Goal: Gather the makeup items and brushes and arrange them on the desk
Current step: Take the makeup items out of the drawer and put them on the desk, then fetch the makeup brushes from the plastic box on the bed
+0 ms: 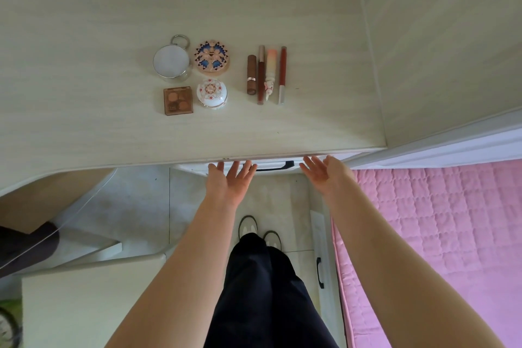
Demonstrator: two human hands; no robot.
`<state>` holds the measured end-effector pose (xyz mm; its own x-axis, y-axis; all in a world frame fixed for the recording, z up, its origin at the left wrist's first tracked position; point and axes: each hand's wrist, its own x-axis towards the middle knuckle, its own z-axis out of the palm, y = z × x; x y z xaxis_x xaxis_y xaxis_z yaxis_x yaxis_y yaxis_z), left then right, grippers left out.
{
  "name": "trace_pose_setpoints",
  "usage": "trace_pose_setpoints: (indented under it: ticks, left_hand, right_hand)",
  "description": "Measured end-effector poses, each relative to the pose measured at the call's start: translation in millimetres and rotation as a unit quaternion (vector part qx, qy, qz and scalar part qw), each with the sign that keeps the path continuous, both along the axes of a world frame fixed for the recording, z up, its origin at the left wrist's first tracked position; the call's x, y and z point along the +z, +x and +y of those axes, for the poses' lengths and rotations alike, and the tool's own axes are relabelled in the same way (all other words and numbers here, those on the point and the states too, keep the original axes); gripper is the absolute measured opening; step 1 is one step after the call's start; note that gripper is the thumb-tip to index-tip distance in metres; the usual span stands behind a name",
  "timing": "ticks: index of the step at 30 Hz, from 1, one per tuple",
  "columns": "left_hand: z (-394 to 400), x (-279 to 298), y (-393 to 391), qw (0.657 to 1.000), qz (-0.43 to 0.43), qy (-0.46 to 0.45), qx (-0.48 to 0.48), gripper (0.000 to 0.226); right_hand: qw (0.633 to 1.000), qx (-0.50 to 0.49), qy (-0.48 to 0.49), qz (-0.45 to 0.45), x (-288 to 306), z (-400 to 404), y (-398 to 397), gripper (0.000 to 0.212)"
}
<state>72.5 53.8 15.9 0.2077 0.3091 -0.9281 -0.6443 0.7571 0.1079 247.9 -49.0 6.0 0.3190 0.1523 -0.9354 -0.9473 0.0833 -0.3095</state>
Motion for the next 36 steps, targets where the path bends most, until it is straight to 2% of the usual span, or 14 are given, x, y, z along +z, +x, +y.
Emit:
trace_pose_setpoints:
  ticks: [3,6,8,10,12,13,16,19,22,27,33,36]
  left_hand:
    - [-14.3,6.1,-6.0,0.998,0.017,0.029,-0.050,0.048]
    - [-28.5,23.1,-7.5,0.987,0.047,0.070,-0.140,0.040]
    - [-37.3,35.2,-5.8,0.976,0.056,0.096,-0.190,0.027]
    - [-44.1,47.6,-0.6,0.954,0.074,0.123,-0.264,0.017]
    - [-51.1,57.8,6.5,0.914,0.111,0.163,-0.354,0.017]
    - [-54.8,62.7,9.2,0.889,0.131,0.188,-0.397,0.018]
    - [-66.0,74.6,12.6,0.777,0.179,0.293,-0.527,0.020]
    - [-77.9,83.1,14.8,0.617,0.175,0.416,-0.645,0.019]
    - [-92.8,89.8,21.4,0.465,0.145,0.502,-0.715,0.019]
    - [-126.1,96.5,28.7,0.241,0.094,0.624,-0.737,0.024]
    - [-191.5,102.8,13.9,0.021,0.021,0.689,-0.724,0.029]
    - [-235.5,105.5,-4.2,-0.071,-0.021,0.701,-0.709,0.029]
  right_hand:
    - [0.999,0.029,-0.008,-0.019,14.7,-11.1,-3.9,0.034]
    - [0.983,0.150,-0.036,-0.095,29.9,-29.8,-14.7,0.019]
    - [0.943,0.270,-0.081,-0.177,39.1,-43.7,-24.5,0.014]
    - [0.877,0.373,-0.133,-0.273,43.0,-60.7,-36.3,0.033]
    - [0.817,0.440,-0.175,-0.330,54.2,-78.4,-51.7,0.041]
    - [0.799,0.459,-0.184,-0.342,59.6,-86.4,-58.9,0.042]
    - [0.782,0.468,-0.194,-0.362,70.0,-109.0,-79.8,0.046]
    - [0.782,0.445,-0.208,-0.385,80.0,-128.3,-99.8,0.051]
    - [0.793,0.397,-0.241,-0.395,89.3,-148.3,-120.6,0.051]
    - [0.788,0.324,-0.332,-0.405,106.5,-195.9,-163.2,0.047]
    - [0.781,0.229,-0.446,-0.372,122.1,-259.4,-223.0,0.046]
    - [0.783,0.182,-0.487,-0.342,124.2,-290.2,-259.6,0.046]
